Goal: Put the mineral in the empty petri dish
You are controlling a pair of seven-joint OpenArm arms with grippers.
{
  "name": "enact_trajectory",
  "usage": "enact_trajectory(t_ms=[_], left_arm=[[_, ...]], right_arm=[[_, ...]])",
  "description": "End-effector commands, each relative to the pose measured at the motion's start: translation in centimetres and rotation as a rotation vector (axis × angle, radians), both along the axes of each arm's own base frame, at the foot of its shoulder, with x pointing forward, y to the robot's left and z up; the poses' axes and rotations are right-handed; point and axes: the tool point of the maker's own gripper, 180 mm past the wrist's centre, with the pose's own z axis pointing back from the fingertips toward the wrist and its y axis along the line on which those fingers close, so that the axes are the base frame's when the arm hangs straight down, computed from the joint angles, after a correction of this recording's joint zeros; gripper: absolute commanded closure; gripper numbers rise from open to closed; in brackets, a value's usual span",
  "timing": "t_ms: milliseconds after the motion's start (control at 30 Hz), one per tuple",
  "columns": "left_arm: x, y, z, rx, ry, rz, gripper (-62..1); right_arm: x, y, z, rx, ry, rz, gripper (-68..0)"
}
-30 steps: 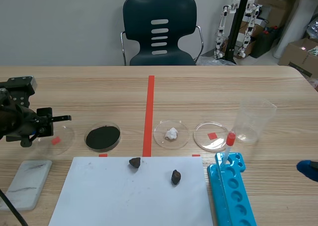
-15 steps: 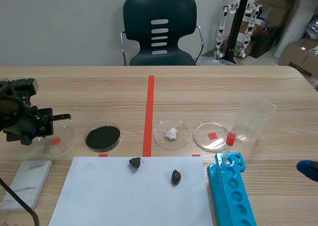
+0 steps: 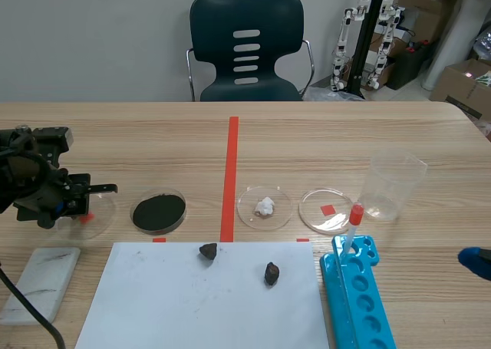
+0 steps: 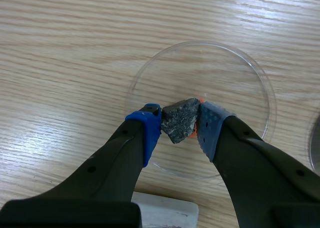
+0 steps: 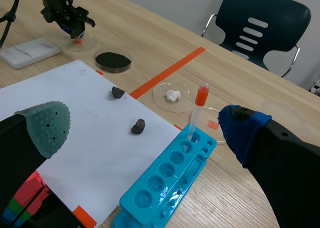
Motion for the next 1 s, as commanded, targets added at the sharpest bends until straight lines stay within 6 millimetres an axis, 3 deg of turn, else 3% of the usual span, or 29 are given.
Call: enact_trajectory(t_ms=[0, 200, 867, 967], left_arm=[[1.18, -0.16, 1.14, 0.0, -0.039, -0.003, -11.7], [1.27, -0.94, 0.98, 0.018, -0.034, -0.038, -11.7], [1.1, -0.49, 0.97, 0.025, -0.031, 0.0, -11.9], [1.21, -0.52, 1.03, 0.023, -0.038, 0.0, -19.6]], right_arm=[[0.23, 0.05, 0.59, 0.015, -0.019, 0.0, -62.1], [0.23, 0.05, 0.59, 0.015, -0.019, 0.0, -62.1], [0.23, 0.05, 0.59, 0.015, -0.019, 0.0, -62.1], [0.23, 0.05, 0.59, 0.015, -0.019, 0.0, -62.1]])
